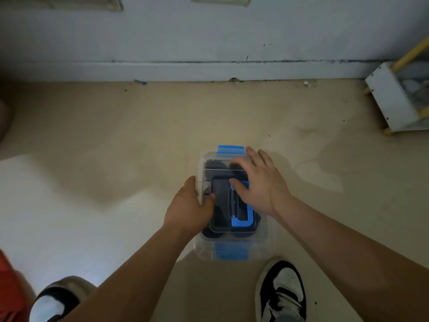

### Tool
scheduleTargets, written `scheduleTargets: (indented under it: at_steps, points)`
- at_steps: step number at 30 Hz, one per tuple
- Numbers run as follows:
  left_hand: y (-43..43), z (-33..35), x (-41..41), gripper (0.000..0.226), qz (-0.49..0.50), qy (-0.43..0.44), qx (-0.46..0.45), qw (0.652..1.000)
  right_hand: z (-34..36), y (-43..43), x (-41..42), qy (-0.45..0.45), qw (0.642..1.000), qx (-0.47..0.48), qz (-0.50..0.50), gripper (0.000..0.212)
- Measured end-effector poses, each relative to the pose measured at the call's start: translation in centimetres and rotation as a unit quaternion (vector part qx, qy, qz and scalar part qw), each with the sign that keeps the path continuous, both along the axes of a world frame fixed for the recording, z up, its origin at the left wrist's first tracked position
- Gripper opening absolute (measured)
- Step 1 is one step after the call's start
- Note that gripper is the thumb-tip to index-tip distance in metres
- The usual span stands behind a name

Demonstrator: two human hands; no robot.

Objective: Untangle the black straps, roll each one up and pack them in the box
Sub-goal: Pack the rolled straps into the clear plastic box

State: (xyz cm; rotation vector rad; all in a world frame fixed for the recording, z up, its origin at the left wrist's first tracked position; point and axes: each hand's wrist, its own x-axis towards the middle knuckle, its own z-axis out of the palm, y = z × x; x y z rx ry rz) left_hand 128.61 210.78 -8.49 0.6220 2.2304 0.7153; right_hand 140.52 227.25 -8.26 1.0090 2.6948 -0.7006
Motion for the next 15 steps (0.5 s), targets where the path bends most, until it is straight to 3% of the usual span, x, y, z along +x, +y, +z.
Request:
scheduleTargets:
  at_steps: [3,7,10,12,15]
  points:
    - [-1.6,-0.4,1.4,0.056,-0.005,-0.005,0.004,1.000,0.0,0.9,-1.6,0.011,0.999,0.024,-0.024,0.038]
    - [-3.4,-1.0,2.4,0.064,-0.026,-0.001,-0.009,1.000,-0.3,2.0,-2.9,-0.019,0.999,0.035,-0.035,0.060]
    - [-4.6,-2.0,2.7,0.069,-0.043,0.013,-0.042,0.998,-0.5,3.2,-3.4,-0.051,0.998,-0.006,-0.033,0.061]
    - [-5.5,-2.5,3.4,0.063,-0.042,-0.002,-0.056,0.998,-0.2,3.7,-3.6,-0.055,0.996,-0.043,-0.049,0.061]
    - [-5.7,-2.5,4.2,0.037,0.052,-0.126,0.004,0.991,0.0,3.5,-3.7,-0.054,0.995,-0.053,-0.069,0.060]
